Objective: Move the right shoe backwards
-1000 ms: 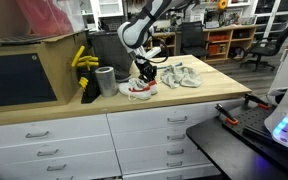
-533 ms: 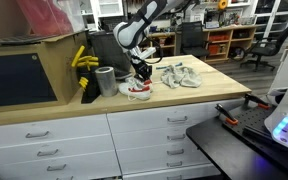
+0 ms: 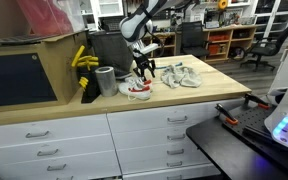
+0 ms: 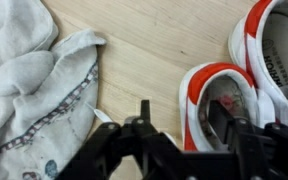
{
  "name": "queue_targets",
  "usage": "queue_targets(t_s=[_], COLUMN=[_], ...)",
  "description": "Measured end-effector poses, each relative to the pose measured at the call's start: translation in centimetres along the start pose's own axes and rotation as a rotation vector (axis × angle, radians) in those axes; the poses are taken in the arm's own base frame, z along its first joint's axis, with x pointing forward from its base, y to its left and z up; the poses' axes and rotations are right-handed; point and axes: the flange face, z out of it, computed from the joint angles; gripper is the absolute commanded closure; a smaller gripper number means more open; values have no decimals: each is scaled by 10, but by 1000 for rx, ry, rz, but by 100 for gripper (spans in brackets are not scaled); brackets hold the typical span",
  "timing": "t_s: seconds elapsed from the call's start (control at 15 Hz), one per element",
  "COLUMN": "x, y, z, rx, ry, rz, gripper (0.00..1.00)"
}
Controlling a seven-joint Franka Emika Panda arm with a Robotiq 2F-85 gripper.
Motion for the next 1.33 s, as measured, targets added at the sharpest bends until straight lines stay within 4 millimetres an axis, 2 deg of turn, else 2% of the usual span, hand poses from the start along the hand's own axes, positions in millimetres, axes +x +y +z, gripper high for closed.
queue_targets(t_s=[0.07,0.33,0.53,0.67,0.93,1.13,1.33], x=[2,11,17,17,22,32,47], y=[16,86,119,124,114,106,106], z=[-10,-46,-50,-45,-31,-21,-1], rx=[39,163,214,233,267,310,352], ry=[-6,-12,-32,-57,-80,-66,-60], rz=[43,239,405,513,729,887,1039], gripper=[0,0,0,0,0,0,0])
